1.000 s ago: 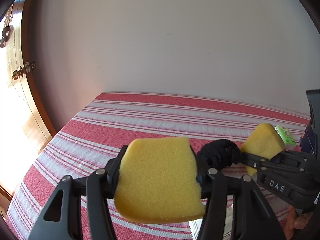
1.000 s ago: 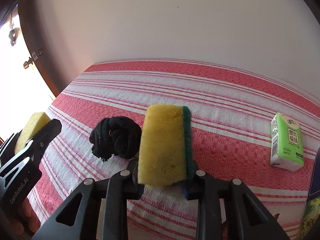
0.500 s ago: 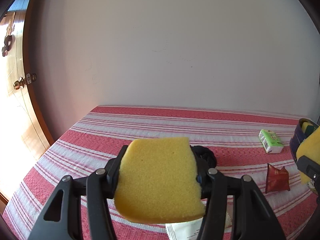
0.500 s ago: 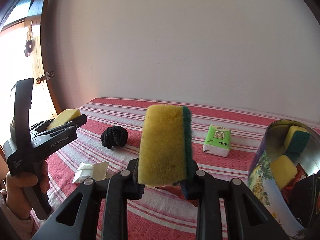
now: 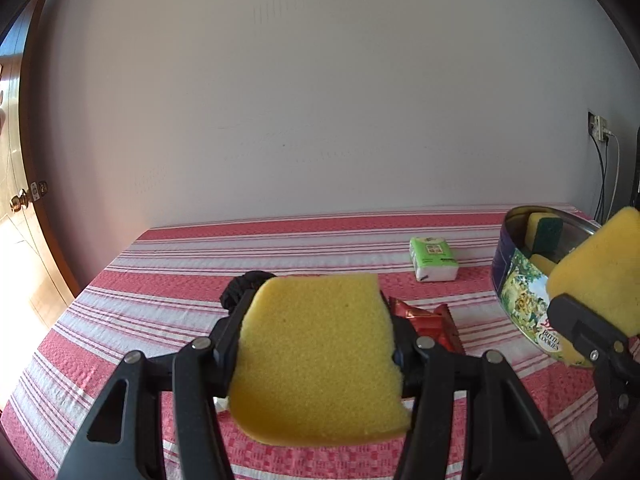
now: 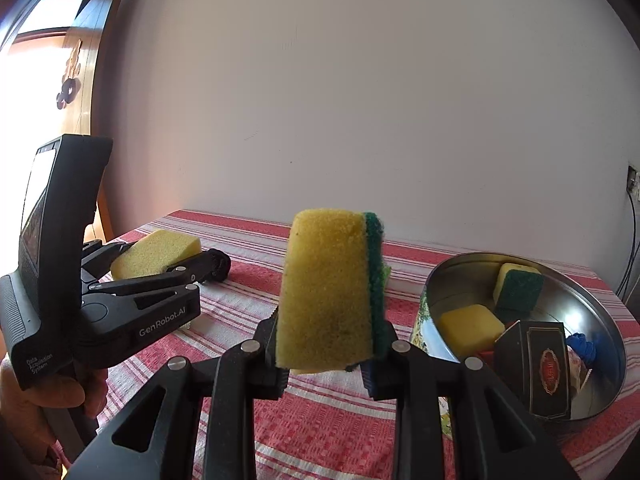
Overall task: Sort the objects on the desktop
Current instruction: 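Carry the yellow sponge in left tool while right tool carries the scrub sponge over the tin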
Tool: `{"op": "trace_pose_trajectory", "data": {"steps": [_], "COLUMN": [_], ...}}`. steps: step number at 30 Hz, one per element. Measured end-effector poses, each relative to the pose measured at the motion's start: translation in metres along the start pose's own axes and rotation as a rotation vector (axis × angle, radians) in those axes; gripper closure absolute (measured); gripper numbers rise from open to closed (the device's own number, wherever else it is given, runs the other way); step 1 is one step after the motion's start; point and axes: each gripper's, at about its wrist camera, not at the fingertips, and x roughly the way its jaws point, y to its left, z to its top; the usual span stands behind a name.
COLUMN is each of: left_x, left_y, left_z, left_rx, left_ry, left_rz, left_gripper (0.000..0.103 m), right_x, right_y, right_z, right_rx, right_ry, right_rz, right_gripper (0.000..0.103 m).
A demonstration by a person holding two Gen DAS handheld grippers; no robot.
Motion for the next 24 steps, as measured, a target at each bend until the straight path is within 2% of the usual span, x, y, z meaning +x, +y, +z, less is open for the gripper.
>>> {"op": "trace_pose_trajectory", "data": {"steps": [8, 14, 24], "left_x": [-0.015, -0.025, -0.035], "left_y": [-0.045, -0.065, -0.095], "left_z": [-0.001, 0.0, 0.002], "left_rx": [0.031, 0.051, 0.084], "left_ry": [0.032, 0.037, 0.036], "left_rz": [-0.066, -0.097, -0.144], "left_gripper": [0.048, 0.048, 0.048], "right_x": [-0.026, -0.046, -0.062], "right_y": [-0.019, -0.029, -0.056], "right_z": [-0.01, -0.018, -0.022], "right_rx": [0.012, -0.015, 0.021], "right_ry": [-0.002, -0.011, -0.011], "right_rz": [-0.046, -0.087, -0.142], "right_gripper": [0.073, 0.073, 0.073]}}
